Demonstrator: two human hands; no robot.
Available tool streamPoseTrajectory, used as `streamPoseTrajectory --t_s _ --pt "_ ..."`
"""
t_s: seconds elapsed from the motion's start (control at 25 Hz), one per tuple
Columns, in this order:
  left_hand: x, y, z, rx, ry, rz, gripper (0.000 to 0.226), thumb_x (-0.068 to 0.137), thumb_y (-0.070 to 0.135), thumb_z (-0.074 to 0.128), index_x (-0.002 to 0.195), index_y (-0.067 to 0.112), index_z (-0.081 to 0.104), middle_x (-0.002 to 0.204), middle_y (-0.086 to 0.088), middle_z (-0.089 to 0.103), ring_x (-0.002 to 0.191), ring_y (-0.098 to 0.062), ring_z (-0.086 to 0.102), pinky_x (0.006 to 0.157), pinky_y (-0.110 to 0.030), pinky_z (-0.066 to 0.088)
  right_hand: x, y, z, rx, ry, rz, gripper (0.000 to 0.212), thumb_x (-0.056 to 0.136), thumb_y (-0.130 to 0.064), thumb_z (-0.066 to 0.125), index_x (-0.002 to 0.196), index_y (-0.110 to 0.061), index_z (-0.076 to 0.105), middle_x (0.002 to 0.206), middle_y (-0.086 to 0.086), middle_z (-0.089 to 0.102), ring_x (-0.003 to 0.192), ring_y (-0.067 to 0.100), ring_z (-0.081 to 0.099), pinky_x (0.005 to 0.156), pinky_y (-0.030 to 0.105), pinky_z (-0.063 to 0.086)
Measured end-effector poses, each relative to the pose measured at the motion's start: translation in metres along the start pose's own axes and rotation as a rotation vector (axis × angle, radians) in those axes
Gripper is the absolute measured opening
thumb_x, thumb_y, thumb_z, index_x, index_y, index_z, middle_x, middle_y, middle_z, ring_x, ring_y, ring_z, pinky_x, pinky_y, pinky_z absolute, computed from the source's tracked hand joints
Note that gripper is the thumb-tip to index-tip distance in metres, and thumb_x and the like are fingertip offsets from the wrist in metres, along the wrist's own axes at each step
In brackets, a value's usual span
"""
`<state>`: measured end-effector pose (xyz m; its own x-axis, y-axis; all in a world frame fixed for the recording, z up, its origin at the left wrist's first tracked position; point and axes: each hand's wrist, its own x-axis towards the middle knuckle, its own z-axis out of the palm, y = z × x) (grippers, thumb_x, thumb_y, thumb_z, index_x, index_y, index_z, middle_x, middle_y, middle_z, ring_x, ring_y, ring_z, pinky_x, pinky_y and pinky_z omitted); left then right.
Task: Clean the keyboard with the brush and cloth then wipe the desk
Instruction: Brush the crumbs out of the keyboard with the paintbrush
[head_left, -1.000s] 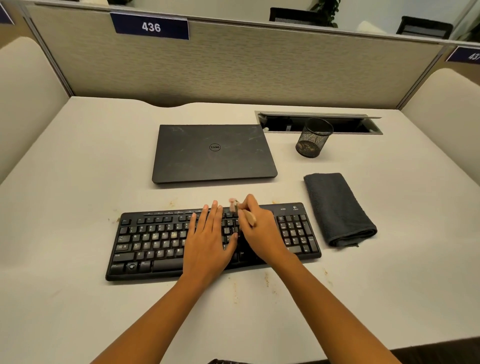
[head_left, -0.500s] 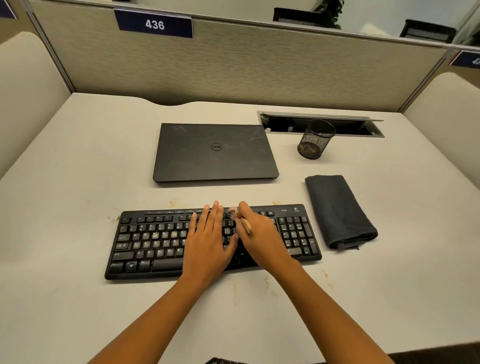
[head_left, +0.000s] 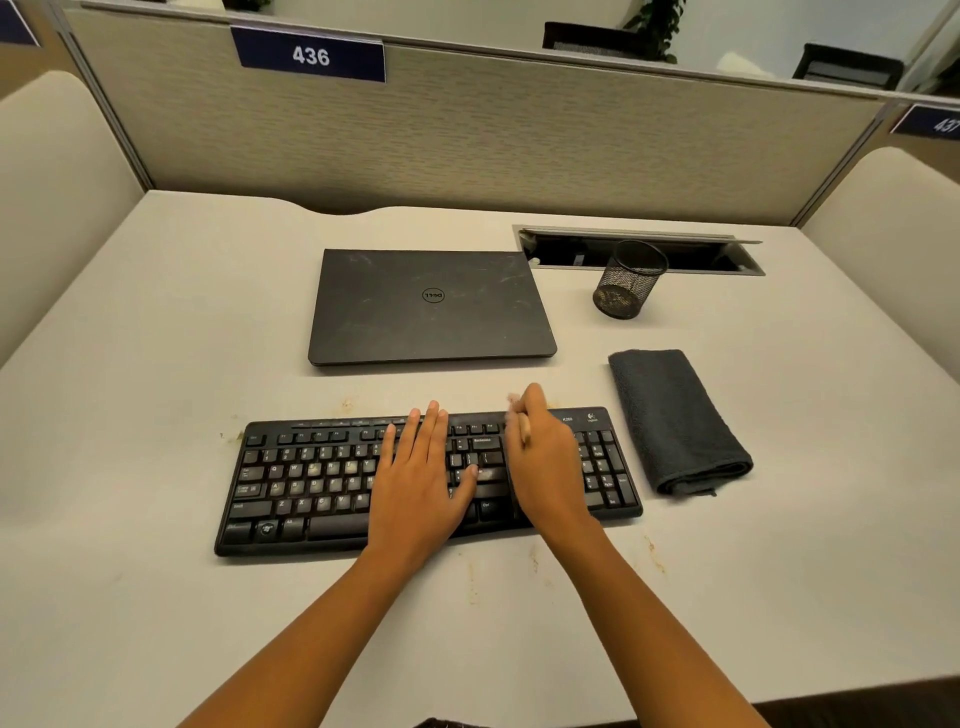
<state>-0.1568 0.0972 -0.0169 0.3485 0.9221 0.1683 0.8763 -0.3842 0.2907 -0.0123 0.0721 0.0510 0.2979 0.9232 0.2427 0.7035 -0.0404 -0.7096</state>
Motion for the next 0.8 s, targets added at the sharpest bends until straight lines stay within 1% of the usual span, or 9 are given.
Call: streamPoseTrajectory --t_s 0.08,0.24,0.32,0.44,0.52,0.6,0.68,0.76,0.8 --pt "0.0 0.0 0.0 -0.002 0.005 -0.002 0.079 0.093 0.062 0.016 0.155 0.014 0.02 0.163 -0.002 0.014 0.151 -0.019 0.008 0.122 -0.042 0.005 0.005 -0.002 -0.006 0.07 0.021 0.043 0.011 0.1 -0.019 0.044 0.09 -0.015 0.042 0.078 0.002 0.065 0.055 0.014 0.055 0.048 0.026 0.045" --pt "0.0 -0.001 0.002 0.009 -0.005 0.002 0.079 0.093 0.063 0.016 0.156 0.015 0.019 0.163 -0.002 0.014 0.151 -0.019 0.007 0.123 -0.042 0.005 0.013 -0.013 -0.01 0.344 -0.226 0.233 0.01 0.096 -0.014 0.05 0.09 -0.007 0.053 0.066 0.01 0.065 0.05 0.01 0.054 0.051 0.023 0.048" --pt "0.0 -0.001 0.001 0.011 -0.006 0.005 0.079 0.093 0.062 0.017 0.156 0.014 0.019 0.163 -0.002 0.014 0.151 -0.019 0.008 0.123 -0.042 0.006 0.019 -0.005 -0.015 0.394 -0.244 0.337 0.01 0.096 -0.012 0.051 0.091 -0.005 0.056 0.064 0.009 0.065 0.048 0.009 0.052 0.046 0.017 0.043" --pt "0.0 -0.001 0.0 0.002 -0.002 0.008 0.079 0.093 0.062 0.017 0.156 0.014 0.019 0.163 -0.002 0.014 0.151 -0.018 0.007 0.122 -0.042 0.005 0.029 0.02 -0.045 0.378 -0.187 0.471 0.012 0.097 -0.01 0.051 0.088 -0.006 0.059 0.063 0.006 0.063 0.046 0.008 0.05 0.039 0.013 0.036" --pt "0.0 -0.001 0.001 -0.001 -0.001 0.009 0.08 0.093 0.063 0.016 0.156 0.014 0.019 0.163 -0.002 0.015 0.151 -0.018 0.008 0.122 -0.042 0.005 0.035 0.036 -0.071 0.262 -0.074 0.503 0.017 0.096 -0.01 0.049 0.082 -0.007 0.058 0.061 0.004 0.062 0.046 0.008 0.05 0.039 0.012 0.036" --pt "0.0 -0.002 0.001 -0.001 -0.001 0.006 0.08 0.093 0.063 0.015 0.156 0.014 0.018 0.163 -0.001 0.014 0.151 -0.018 0.007 0.122 -0.041 0.004 0.039 0.049 -0.092 0.092 0.076 0.467 0.018 0.094 -0.008 0.046 0.081 -0.003 0.056 0.059 0.004 0.061 0.046 0.003 0.053 0.042 0.01 0.038" --pt "0.0 -0.002 0.001 -0.001 -0.005 0.007 0.08 0.092 0.064 0.014 0.156 0.015 0.016 0.163 -0.001 0.012 0.151 -0.018 0.006 0.122 -0.04 0.001 0.045 0.06 -0.103 -0.024 0.173 0.437 0.017 0.094 -0.01 0.046 0.084 0.0 0.055 0.065 0.006 0.062 0.056 0.005 0.058 0.051 0.011 0.042" --pt "0.0 -0.002 0.001 -0.001 -0.002 0.009 0.08 0.092 0.064 0.014 0.156 0.015 0.015 0.163 -0.001 0.011 0.151 -0.017 0.004 0.122 -0.039 0.0 0.049 0.067 -0.104 0.052 0.179 0.464 0.022 0.093 -0.016 0.049 0.084 -0.001 0.061 0.069 0.007 0.065 0.057 0.009 0.056 0.058 0.02 0.049" --pt "0.0 -0.002 0.001 -0.005 0.0 0.009 0.08 0.092 0.064 0.014 0.156 0.015 0.015 0.163 -0.001 0.011 0.151 -0.017 0.004 0.122 -0.039 0.0 0.049 0.069 -0.102 0.117 0.153 0.474 0.023 0.093 -0.017 0.05 0.083 -0.003 0.064 0.068 0.007 0.066 0.053 0.008 0.055 0.054 0.023 0.049"
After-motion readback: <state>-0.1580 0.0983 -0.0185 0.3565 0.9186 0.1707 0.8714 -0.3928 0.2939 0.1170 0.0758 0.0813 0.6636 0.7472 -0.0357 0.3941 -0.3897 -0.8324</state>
